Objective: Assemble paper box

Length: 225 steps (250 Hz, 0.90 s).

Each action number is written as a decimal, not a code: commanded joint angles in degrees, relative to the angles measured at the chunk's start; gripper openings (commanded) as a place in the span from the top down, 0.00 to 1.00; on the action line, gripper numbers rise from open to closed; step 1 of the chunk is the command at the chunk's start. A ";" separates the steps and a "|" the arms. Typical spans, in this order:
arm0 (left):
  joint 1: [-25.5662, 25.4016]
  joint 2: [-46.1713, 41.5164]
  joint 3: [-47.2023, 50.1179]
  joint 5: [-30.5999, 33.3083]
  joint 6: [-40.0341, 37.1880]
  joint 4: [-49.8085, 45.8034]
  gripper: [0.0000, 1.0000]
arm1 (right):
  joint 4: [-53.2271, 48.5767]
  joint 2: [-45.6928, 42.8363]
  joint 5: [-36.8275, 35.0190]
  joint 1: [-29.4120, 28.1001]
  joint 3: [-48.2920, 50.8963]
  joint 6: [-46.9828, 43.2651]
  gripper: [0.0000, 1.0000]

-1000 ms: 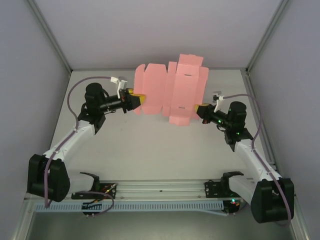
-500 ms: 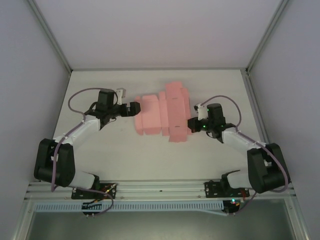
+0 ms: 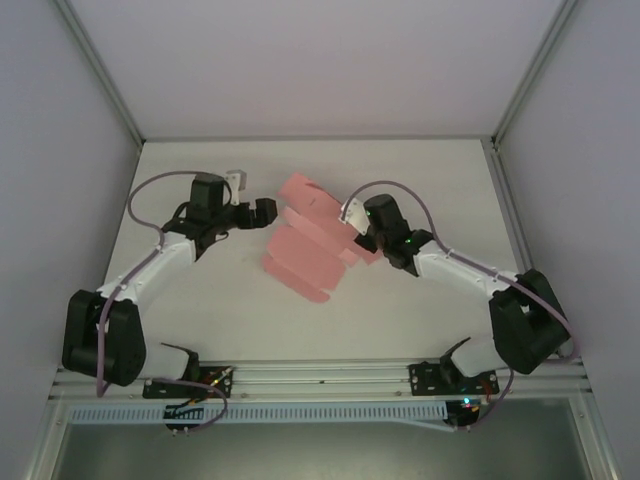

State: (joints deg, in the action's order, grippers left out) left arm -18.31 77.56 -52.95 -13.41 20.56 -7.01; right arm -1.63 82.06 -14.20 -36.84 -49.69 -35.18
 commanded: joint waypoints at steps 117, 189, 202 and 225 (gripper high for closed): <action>0.23 4.35 -4.52 0.02 -3.99 0.06 0.00 | 26.12 8.57 -18.34 -10.28 2.22 -31.86 0.94; -2.61 11.36 -6.21 2.71 -6.94 -0.56 0.00 | 22.42 7.60 -16.35 -10.27 1.36 -28.98 0.94; -3.85 11.89 -6.34 3.84 -7.46 -0.55 0.00 | 21.96 7.68 -16.23 -10.27 1.24 -28.01 0.94; -5.55 12.37 -6.42 6.66 -7.55 -0.47 0.00 | 21.05 7.65 -16.15 -10.26 0.90 -26.00 0.95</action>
State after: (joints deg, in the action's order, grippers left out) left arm -21.52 89.10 -57.49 -10.44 15.38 -7.42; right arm 20.67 90.87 -31.14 -46.78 -47.72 -64.90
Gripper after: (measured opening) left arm 0.994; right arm 0.063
